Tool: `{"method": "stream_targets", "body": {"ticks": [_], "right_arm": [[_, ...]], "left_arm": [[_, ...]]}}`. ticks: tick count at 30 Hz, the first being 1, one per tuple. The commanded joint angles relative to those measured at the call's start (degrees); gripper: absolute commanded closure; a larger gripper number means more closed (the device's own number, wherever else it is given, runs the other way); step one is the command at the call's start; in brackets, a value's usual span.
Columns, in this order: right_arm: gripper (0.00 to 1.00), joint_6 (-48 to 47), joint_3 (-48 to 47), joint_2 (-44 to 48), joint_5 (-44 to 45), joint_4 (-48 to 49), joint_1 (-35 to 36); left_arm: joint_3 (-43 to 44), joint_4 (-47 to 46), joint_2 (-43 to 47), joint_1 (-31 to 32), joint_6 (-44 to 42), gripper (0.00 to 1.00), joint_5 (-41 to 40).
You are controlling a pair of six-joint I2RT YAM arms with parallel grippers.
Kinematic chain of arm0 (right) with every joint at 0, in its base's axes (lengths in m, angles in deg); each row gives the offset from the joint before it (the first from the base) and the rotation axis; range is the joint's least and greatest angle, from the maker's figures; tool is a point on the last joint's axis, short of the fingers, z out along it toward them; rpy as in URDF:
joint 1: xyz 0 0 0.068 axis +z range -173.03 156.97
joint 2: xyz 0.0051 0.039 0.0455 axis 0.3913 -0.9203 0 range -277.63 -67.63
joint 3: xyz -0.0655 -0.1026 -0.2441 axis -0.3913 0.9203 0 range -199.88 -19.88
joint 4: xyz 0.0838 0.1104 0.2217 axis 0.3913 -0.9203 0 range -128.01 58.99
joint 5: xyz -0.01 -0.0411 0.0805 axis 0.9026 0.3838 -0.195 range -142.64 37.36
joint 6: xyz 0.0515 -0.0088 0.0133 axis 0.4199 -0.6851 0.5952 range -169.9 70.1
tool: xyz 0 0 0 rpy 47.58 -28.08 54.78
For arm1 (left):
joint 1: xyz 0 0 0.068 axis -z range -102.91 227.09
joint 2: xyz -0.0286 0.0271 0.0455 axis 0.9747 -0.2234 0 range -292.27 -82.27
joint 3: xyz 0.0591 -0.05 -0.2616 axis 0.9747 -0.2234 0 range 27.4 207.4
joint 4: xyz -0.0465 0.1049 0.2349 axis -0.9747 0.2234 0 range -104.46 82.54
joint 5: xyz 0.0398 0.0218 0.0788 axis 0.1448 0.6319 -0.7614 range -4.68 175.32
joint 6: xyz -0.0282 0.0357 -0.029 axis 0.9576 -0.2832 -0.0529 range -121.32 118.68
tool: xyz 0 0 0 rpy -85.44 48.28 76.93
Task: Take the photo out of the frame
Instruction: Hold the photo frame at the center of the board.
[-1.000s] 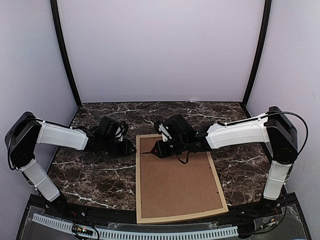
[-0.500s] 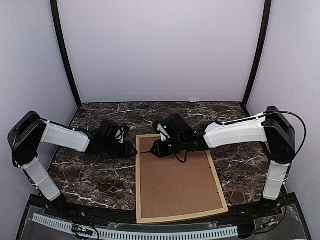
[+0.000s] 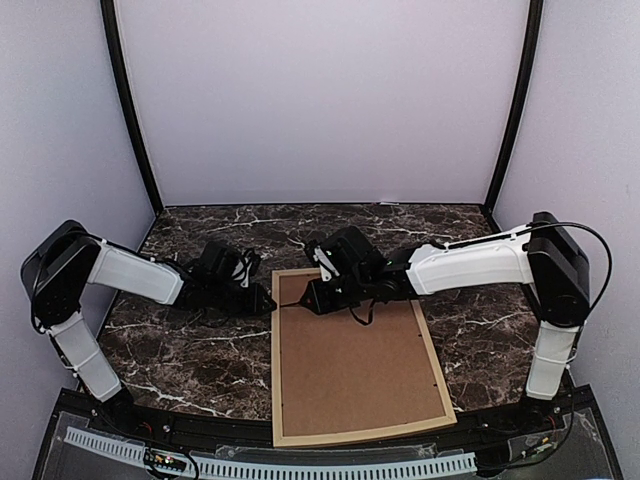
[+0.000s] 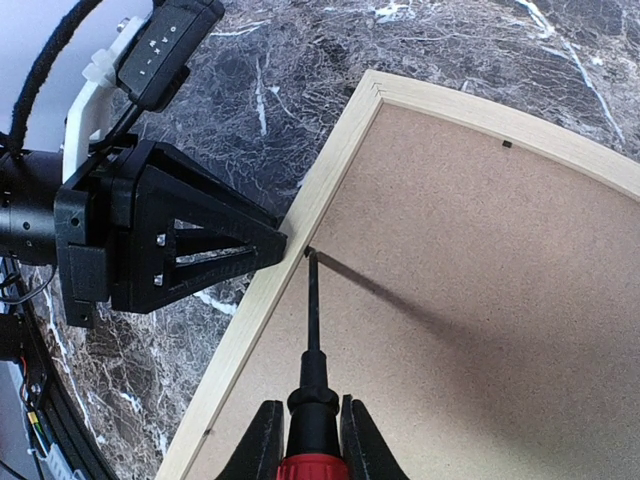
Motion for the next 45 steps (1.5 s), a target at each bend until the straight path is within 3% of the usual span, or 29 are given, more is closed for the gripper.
{"method": "stream_targets", "body": {"ticks": [1,20,45], "right_arm": [[1.0,-1.0,-1.8,-1.4,-0.3,2.4,0.1],[1.0,-0.9,-3.5,-2.0,-2.7,3.6,0.7],[1.0,-0.6,-6.2,-2.3,-4.3,3.4,2.3]], "left_arm": [[-1.0,-0.5,-1.6,-0.3,0.0,0.76,1.0],[-6.6,-5.8,-3.0,-0.3,2.3,0.79,2.6],[-7.2,-6.6,-3.6,-0.3,2.2,0.82,2.8]]}}
